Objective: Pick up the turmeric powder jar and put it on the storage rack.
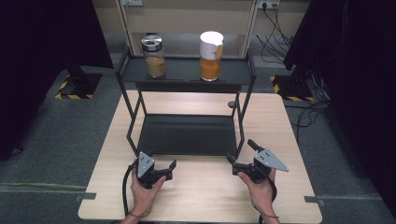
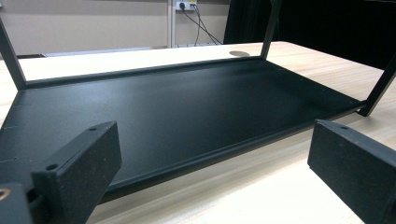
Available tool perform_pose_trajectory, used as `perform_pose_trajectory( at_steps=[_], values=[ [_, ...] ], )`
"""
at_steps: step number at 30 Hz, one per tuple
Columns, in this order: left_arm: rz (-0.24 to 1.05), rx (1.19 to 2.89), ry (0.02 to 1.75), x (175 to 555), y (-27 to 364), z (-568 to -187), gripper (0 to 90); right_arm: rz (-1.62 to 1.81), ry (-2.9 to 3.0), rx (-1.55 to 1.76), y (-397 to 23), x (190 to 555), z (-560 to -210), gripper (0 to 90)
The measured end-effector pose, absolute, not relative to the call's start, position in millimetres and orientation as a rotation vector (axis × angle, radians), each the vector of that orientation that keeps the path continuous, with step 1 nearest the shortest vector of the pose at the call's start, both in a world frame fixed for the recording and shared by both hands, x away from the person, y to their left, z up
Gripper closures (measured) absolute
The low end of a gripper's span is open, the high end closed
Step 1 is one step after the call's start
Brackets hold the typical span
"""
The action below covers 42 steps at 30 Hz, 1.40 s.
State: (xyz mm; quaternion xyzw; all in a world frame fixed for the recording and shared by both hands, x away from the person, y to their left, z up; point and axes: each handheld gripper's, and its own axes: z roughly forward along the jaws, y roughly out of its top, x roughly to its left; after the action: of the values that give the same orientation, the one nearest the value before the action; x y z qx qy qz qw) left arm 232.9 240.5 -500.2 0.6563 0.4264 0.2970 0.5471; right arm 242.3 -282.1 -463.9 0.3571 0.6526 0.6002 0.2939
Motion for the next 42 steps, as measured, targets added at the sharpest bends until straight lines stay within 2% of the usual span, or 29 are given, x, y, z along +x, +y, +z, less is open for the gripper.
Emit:
perform_pose_trajectory(
  at_steps=[19, 42],
  values=[
    [0.704, 1.556, 1.010, 232.9, 240.3, -500.1, 2.2, 1.522, 1.793, 1.015, -291.0, 234.2, -480.4, 1.4],
    [0.704, 1.557, 1.008, 232.9, 240.4, -500.1, 2.2, 1.447, 1.830, 1.078, -288.7, 231.0, -481.0, 1.5]
  ],
)
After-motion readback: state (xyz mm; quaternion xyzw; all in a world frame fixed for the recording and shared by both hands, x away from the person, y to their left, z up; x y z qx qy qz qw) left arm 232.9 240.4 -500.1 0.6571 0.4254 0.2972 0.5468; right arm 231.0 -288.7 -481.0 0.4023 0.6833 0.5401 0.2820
